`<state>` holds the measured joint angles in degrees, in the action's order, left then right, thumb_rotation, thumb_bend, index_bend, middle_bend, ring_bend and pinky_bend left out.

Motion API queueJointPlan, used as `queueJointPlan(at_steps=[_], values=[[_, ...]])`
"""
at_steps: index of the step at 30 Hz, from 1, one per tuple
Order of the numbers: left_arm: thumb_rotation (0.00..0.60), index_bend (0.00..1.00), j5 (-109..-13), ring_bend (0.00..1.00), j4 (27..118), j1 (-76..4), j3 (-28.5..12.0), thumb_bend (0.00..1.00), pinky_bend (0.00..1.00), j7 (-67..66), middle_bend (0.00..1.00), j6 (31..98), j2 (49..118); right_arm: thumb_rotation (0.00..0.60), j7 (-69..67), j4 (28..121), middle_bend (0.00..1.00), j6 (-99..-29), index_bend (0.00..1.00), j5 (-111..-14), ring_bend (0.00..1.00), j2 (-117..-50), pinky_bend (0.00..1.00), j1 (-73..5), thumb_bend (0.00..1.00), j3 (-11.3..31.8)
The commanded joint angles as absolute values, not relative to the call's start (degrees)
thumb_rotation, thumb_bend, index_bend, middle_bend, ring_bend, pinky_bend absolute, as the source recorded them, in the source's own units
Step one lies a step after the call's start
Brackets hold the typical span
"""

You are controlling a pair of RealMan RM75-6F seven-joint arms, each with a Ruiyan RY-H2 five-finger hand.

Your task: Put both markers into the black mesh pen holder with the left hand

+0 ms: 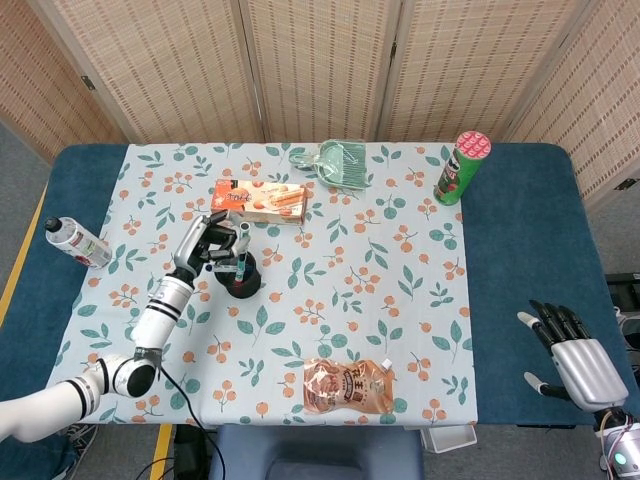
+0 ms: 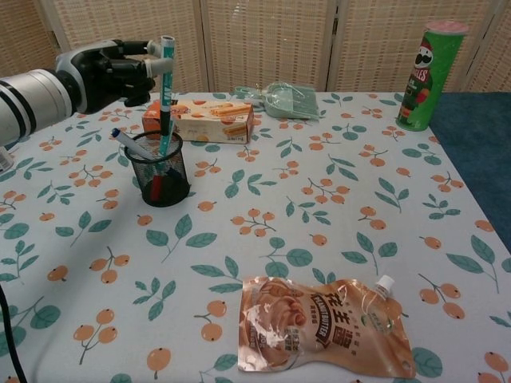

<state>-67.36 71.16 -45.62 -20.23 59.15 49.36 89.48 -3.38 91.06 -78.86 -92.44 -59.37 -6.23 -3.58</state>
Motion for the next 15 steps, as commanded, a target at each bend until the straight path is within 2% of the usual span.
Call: queueJointPlan(at_steps=[1, 3, 5, 9, 11, 13, 15], values=[[0.6, 0.62, -69.63, 0.86, 70.35, -43.81, -19.31, 0.43, 0.91, 61.45, 0.96, 50.44, 90.07, 0.6, -2.94, 91.2, 0.0, -78.84, 0.12, -92.41, 0.0, -59.53, 0.02, -6.21, 0.21, -3.55], [0.6, 0.6, -70.99, 0.85, 70.47, -42.85, -18.76, 0.43, 0.91, 63.06, 0.96, 51.27, 90.14, 0.6, -2.66, 91.32, 0.0, -78.85, 0.12, -92.38, 0.0, -59.6, 0.02, -6.19, 0.21, -3.51], [0.6, 0.53, -73.19, 0.84, 70.84, -42.46, -17.62, 0.42, 0.9, 64.28, 0.96, 51.21, 89.58, 0.6, -2.38, 91.4, 0.0, -78.92, 0.12, -92.33, 0.0, -59.67, 0.02, -6.14, 0.21, -3.46], [0.6, 0.17, -78.24, 0.78, 72.27, -42.84, -14.73, 0.26, 0.88, 66.04, 0.91, 49.6, 87.6, 0.6, -1.98, 91.59, 0.0, -79.16, 0.12, -92.73, 0.0, -59.75, 0.02, -6.04, 0.21, -3.56], [0.6, 0.06, -79.75, 0.76, 72.84, -42.97, -14.1, 0.22, 0.87, 66.56, 0.88, 49.73, 87.02, 0.6, -2.02, 91.65, 0.0, -79.41, 0.12, -92.98, 0.0, -59.71, 0.02, -5.93, 0.21, -3.65], [0.6, 0.01, -81.18, 0.73, 73.25, -42.98, -13.29, 0.19, 0.86, 66.74, 0.86, 49.98, 86.32, 0.6, -1.95, 91.66, 0.0, -79.9, 0.12, -93.18, 0.0, -59.64, 0.02, -5.68, 0.21, -3.71], [0.6, 0.0, -81.78, 0.7, 74.03, -42.82, -12.94, 0.17, 0.85, 66.72, 0.83, 50.42, 85.51, 0.6, -2.11, 91.65, 0.0, -80.45, 0.12, -93.45, 0.0, -59.6, 0.02, -5.44, 0.21, -3.75]])
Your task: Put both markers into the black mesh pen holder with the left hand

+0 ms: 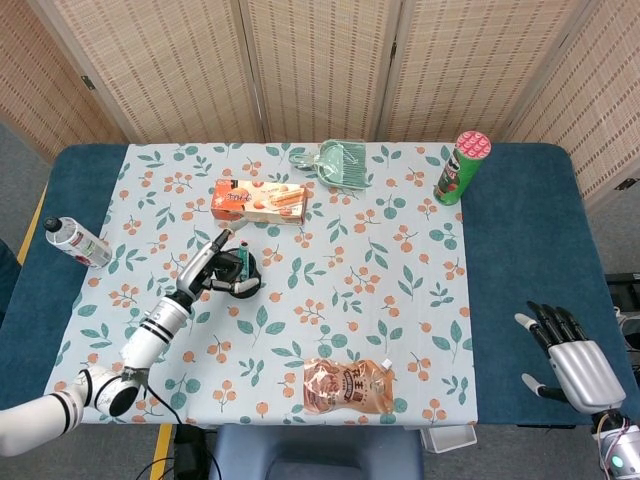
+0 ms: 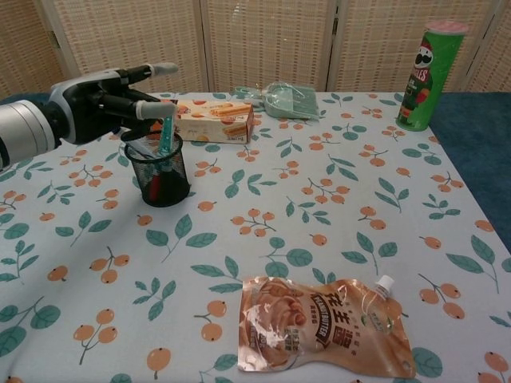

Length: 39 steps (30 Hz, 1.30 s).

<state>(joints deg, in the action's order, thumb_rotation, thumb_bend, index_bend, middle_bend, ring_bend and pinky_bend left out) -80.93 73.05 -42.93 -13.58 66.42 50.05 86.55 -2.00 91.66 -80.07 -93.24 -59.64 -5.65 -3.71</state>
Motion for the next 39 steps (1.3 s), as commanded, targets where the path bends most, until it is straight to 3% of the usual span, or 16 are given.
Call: queueJointPlan(at_steps=[1, 4, 10, 14, 16, 20, 23, 32, 39], values=[[0.6, 0.0, -82.12, 0.69, 74.56, -42.75, -12.72, 0.17, 0.85, 66.44, 0.82, 50.55, 84.86, 0.6, -2.12, 91.61, 0.0, -80.6, 0.12, -93.53, 0.0, -59.61, 0.02, -5.37, 0.21, -3.76], [0.6, 0.0, -84.99, 0.6, 76.99, -41.49, -11.64, 0.17, 0.84, 60.35, 0.72, 54.33, 81.17, 0.6, -2.45, 91.48, 0.0, -80.44, 0.12, -93.87, 0.0, -59.49, 0.02, -5.41, 0.21, -3.98], [0.6, 0.0, -88.15, 0.41, 87.78, -32.01, -8.2, 0.17, 0.78, 29.47, 0.5, 67.32, 64.76, 0.6, -3.02, 91.25, 0.0, -81.17, 0.12, -93.8, 0.0, -59.22, 0.02, -5.09, 0.21, -3.79], [0.6, 0.0, -87.04, 0.27, 94.92, -22.19, -5.44, 0.17, 0.57, 6.76, 0.34, 78.45, 55.22, 0.6, -2.39, 91.45, 0.0, -80.87, 0.12, -93.41, 0.0, -59.4, 0.02, -5.14, 0.21, -3.62], [0.6, 0.0, -87.27, 0.17, 95.47, -17.15, -4.07, 0.17, 0.4, -2.27, 0.22, 85.31, 53.82, 0.6, -1.54, 91.65, 0.0, -80.37, 0.12, -92.94, 0.0, -59.69, 0.02, -5.3, 0.21, -3.42], [0.6, 0.0, -87.13, 0.01, 92.91, -9.5, -1.5, 0.17, 0.32, -14.23, 0.06, 94.23, 55.32, 0.6, 0.86, 92.34, 0.01, -79.27, 0.12, -91.61, 0.0, -60.55, 0.02, -5.6, 0.21, -2.93], [0.6, 0.0, -87.03, 0.0, 88.84, -4.2, 0.28, 0.17, 0.28, -19.75, 0.0, 99.79, 59.22, 0.6, 3.71, 92.8, 0.02, -78.96, 0.12, -89.81, 0.0, -61.57, 0.02, -5.48, 0.21, -2.2], [0.6, 0.0, -89.25, 0.0, 72.68, 4.32, 2.21, 0.17, 0.22, -10.72, 0.0, 108.55, 71.7, 0.6, 15.34, 93.82, 0.02, -82.53, 0.12, -77.23, 0.0, -65.9, 0.02, -2.8, 0.21, 3.14], [0.6, 0.0, -91.12, 0.0, 69.33, 4.73, 3.06, 0.17, 0.19, -7.16, 0.0, 106.62, 73.35, 0.6, 11.94, 94.8, 0.04, -82.04, 0.12, -77.41, 0.0, -64.47, 0.02, -2.24, 0.21, 2.84]])
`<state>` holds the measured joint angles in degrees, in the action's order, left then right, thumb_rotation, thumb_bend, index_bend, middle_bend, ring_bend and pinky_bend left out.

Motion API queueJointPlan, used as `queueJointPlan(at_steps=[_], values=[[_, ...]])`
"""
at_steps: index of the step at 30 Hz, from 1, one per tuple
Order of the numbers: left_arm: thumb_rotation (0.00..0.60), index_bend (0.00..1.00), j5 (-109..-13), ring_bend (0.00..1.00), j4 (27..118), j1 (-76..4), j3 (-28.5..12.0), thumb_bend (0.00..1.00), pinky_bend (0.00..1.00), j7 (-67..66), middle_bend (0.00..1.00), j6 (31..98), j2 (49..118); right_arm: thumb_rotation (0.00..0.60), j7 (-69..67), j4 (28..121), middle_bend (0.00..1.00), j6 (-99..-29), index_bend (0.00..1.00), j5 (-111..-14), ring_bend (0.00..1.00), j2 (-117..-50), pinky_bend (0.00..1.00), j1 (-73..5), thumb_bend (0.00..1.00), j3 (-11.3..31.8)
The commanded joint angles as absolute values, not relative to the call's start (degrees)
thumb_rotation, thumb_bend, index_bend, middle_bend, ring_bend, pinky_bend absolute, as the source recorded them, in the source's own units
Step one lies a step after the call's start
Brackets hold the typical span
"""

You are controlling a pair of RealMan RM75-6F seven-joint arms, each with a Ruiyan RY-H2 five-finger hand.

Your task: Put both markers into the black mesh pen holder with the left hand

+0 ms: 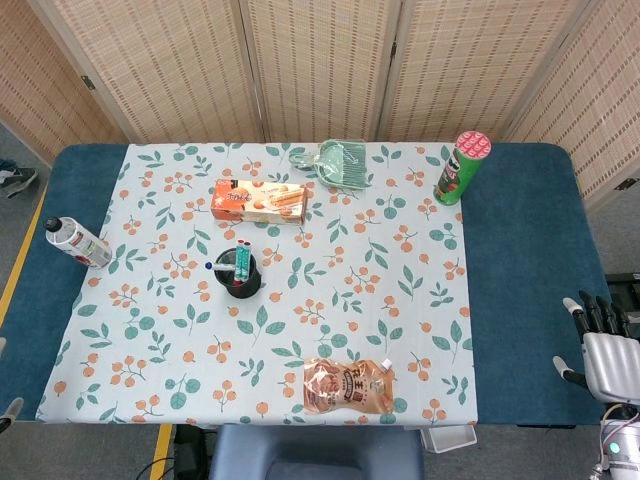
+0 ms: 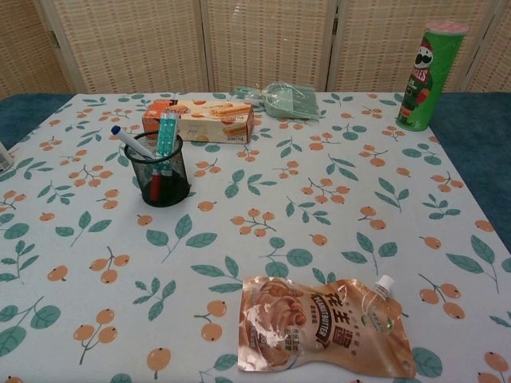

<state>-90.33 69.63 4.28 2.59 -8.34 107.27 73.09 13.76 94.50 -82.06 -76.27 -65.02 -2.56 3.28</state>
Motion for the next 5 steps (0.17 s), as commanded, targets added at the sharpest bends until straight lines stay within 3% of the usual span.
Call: queueJointPlan(at_steps=[1, 5], values=[[0.6, 0.0, -91.26, 0.0, 69.43, 4.77, 3.16, 0.17, 0.19, -7.05, 0.0, 106.33, 73.27, 0.6, 11.54, 94.73, 0.04, -81.99, 0.12, -77.66, 0.0, -64.32, 0.02, -2.19, 0.21, 2.71], [0.6, 0.0, -91.41, 0.0, 70.6, 5.04, 3.13, 0.17, 0.19, -7.16, 0.0, 105.32, 72.75, 0.6, 11.53, 94.79, 0.01, -82.14, 0.12, -78.14, 0.0, -64.13, 0.02, -1.95, 0.21, 2.39]])
